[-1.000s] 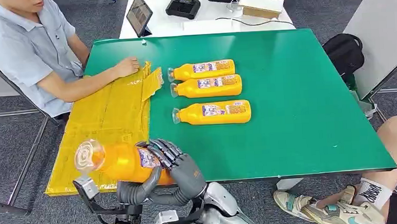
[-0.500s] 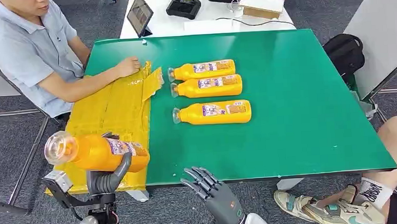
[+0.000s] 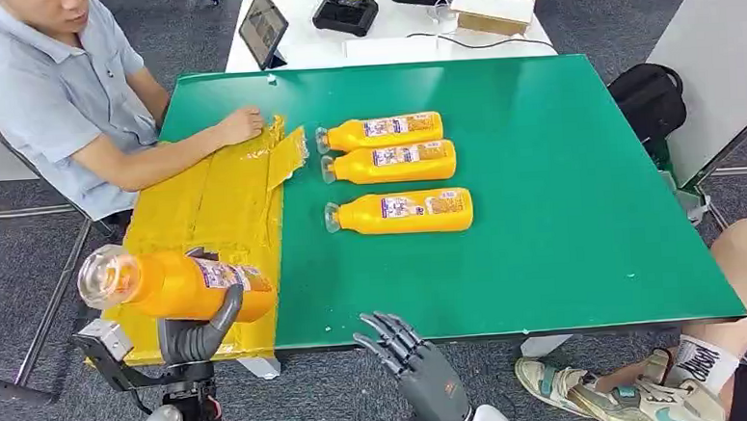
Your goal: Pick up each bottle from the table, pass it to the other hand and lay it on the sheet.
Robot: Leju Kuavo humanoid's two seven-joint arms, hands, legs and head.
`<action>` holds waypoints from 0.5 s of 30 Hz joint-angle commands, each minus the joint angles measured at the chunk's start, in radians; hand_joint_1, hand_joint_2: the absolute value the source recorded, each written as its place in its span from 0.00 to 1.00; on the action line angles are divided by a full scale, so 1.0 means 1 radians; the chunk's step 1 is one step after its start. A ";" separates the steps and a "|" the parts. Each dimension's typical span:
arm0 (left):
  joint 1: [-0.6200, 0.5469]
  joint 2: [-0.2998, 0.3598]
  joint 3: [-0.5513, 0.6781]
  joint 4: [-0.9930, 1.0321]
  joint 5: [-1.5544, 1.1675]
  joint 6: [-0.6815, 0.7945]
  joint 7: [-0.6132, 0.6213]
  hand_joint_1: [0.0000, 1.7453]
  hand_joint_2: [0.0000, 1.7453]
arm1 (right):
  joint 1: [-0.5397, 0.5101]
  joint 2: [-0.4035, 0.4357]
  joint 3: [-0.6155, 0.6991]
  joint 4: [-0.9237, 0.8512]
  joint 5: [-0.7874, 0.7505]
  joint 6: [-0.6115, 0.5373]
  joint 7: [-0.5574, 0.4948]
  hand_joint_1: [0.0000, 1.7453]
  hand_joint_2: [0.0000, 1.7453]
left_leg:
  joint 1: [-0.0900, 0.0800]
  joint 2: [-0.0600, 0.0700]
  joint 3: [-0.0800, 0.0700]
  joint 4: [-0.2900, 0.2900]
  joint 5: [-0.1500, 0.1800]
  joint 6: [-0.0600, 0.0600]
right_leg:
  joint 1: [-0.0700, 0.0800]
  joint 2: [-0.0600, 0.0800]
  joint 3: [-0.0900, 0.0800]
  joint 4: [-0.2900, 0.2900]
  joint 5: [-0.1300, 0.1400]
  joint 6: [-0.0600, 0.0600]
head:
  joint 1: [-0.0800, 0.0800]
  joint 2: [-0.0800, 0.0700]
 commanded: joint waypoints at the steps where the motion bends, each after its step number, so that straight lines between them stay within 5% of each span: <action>1: -0.049 0.027 0.014 0.055 -0.397 0.294 -0.041 1.00 1.00 | 0.063 -0.031 0.030 -0.066 -0.053 -0.037 0.035 0.00 0.00 | 0.000 -0.001 0.003 0.000 -0.001 0.000 | 0.001 -0.003 0.004 0.000 -0.002 -0.003 | 0.000 0.000; 2: -0.056 0.027 0.026 0.066 -0.412 0.304 -0.036 1.00 1.00 | 0.064 -0.032 0.031 -0.069 -0.069 -0.031 0.040 0.00 0.00 | 0.000 -0.001 0.002 0.000 -0.001 0.000 | 0.001 -0.002 0.002 0.000 -0.001 -0.002 | 0.000 0.000; 3: -0.110 0.119 -0.022 0.175 -0.681 0.476 0.192 1.00 1.00 | 0.058 -0.037 0.037 -0.059 -0.108 0.007 0.038 0.00 0.00 | 0.001 -0.001 0.004 0.000 -0.002 0.001 | 0.002 -0.002 0.005 -0.001 -0.002 -0.003 | 0.000 0.000; 5: -0.200 0.167 -0.005 0.352 -1.026 0.491 0.183 0.98 1.00 | 0.037 -0.026 0.032 -0.022 -0.130 0.022 -0.002 0.00 0.00 | 0.001 0.000 0.006 -0.002 -0.001 0.000 | 0.002 -0.001 0.006 -0.002 -0.001 -0.004 | 0.000 0.000; 11: -0.347 0.214 -0.033 0.568 -1.229 0.440 0.244 1.00 1.00 | 0.013 0.002 0.002 0.009 -0.162 0.091 -0.057 0.00 0.00 | 0.002 -0.004 0.005 -0.002 0.002 0.000 | 0.002 -0.006 0.007 -0.002 0.000 -0.005 | 0.000 0.000; 15: -0.438 0.228 -0.061 0.652 -1.275 0.354 0.299 0.92 1.00 | 0.018 0.031 -0.032 0.002 -0.211 0.131 -0.085 0.00 0.00 | 0.001 0.000 0.003 -0.001 0.002 -0.001 | 0.002 -0.003 0.003 0.000 0.001 -0.004 | 0.000 0.000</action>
